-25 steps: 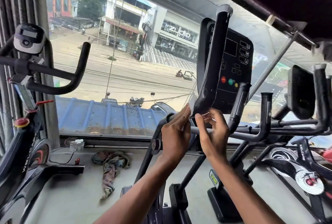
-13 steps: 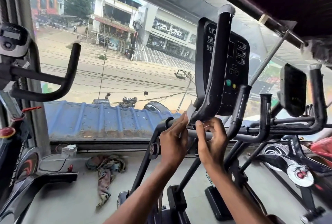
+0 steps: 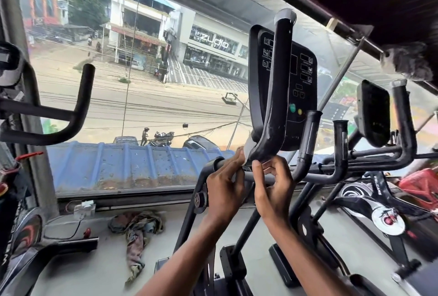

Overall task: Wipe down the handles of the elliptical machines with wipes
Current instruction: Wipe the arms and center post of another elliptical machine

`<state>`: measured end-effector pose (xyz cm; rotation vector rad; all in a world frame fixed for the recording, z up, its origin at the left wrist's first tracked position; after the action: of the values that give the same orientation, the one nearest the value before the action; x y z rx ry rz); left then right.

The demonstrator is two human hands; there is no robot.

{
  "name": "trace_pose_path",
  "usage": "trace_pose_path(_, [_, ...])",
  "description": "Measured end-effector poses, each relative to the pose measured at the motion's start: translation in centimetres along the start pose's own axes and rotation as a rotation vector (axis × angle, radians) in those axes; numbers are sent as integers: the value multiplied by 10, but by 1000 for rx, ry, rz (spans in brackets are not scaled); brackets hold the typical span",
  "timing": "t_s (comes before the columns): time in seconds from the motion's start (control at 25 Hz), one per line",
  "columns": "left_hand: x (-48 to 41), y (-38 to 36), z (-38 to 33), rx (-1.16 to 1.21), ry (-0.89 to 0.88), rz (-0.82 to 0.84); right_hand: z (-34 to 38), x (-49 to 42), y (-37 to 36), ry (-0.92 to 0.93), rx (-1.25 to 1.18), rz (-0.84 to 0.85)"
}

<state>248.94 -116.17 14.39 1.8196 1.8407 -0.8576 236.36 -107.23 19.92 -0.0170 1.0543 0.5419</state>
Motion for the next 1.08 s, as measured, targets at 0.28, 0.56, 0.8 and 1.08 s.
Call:
trace_pose_path(0.28, [9,4,-3,-36,-69,-2,-6,8,-4,38,23,10])
trace_pose_path(0.56, [5,2,37,-54,104,-15,-10,13,-15,33,53,-15])
trace_pose_path(0.8, [4,-7,93,-172,271,67,-24,19,-24,16,119,-10])
trace_pose_path(1.08, [10,-12,89,-71,159,36,-33,21,-28,11,107,-64])
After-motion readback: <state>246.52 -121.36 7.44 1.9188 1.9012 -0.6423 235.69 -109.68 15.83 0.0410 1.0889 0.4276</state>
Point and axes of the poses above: each hand's wrist, its own x-axis away from the middle knuckle, its own y-axis out of the back of the hand, z = x × y, the point moved 10 cm from there along -x, towards the middle knuckle, and after that the axes turned 1 degree about -z, right-handed, at the moved point
